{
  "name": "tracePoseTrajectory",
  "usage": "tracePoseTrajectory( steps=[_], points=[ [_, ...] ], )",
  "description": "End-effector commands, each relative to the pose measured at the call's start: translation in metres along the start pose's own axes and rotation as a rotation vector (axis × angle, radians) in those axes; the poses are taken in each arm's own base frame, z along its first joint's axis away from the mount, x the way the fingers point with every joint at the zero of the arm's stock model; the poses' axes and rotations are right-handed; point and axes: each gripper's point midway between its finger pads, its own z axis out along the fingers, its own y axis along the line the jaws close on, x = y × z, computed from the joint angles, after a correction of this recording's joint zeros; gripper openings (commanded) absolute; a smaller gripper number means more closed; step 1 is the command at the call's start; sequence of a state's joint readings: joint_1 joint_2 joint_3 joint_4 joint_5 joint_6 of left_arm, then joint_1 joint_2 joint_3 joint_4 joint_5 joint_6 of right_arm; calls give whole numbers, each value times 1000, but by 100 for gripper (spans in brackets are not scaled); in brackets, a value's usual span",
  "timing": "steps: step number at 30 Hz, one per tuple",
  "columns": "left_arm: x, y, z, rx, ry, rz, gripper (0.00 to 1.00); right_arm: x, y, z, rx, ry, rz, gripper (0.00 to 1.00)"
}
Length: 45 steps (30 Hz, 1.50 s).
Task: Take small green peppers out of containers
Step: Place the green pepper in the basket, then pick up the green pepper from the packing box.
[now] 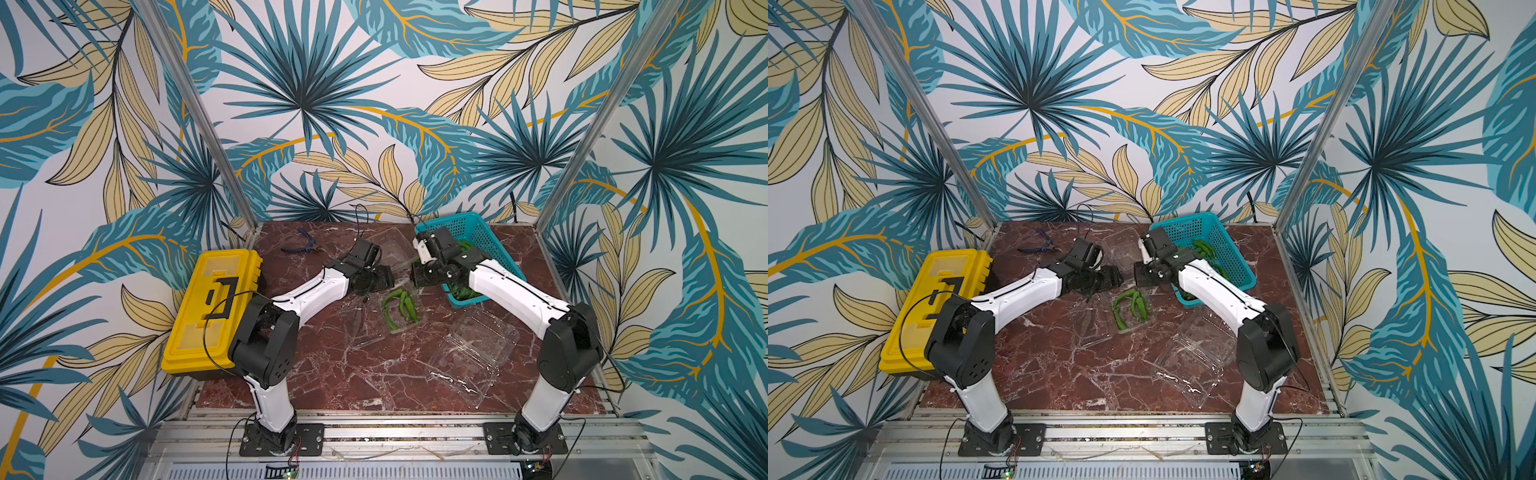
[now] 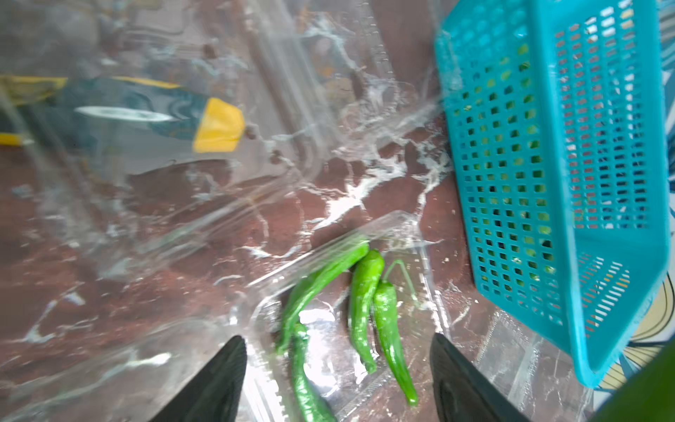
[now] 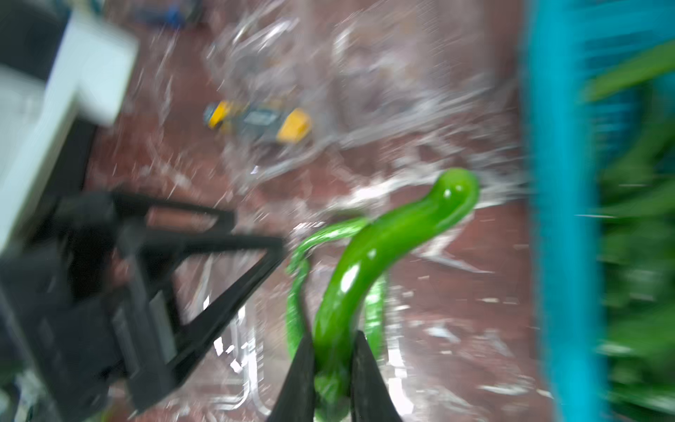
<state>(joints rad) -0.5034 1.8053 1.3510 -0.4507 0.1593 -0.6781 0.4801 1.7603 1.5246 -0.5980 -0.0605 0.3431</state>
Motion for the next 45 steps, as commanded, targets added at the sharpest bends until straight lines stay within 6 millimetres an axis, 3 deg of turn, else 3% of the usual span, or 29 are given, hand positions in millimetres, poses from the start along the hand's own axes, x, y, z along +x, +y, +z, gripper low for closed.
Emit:
tracePoseTrajectory(
  steps=[1,5,8,13,17,19,25,34,45],
  points=[
    [-2,-30,-1,50,6,95,80,-4,-82,-2,175,-9,166,5],
    [10,-41,9,75,55,114,80,13,-145,18,277,69,263,6],
    [18,-44,19,78,93,115,80,30,-163,38,277,141,311,8],
    [32,-41,34,56,167,127,80,48,-168,55,285,200,325,15],
    [40,-35,40,29,203,122,80,51,-172,52,308,194,340,42],
    [44,-33,44,19,221,122,80,50,-171,49,306,180,341,50],
    [53,-29,56,-27,263,158,73,52,-166,39,287,164,350,52],
    [64,-9,69,-136,286,189,53,53,-160,30,265,154,359,52],
    [74,15,86,-242,331,225,43,51,-154,28,231,145,376,51]
  ],
)
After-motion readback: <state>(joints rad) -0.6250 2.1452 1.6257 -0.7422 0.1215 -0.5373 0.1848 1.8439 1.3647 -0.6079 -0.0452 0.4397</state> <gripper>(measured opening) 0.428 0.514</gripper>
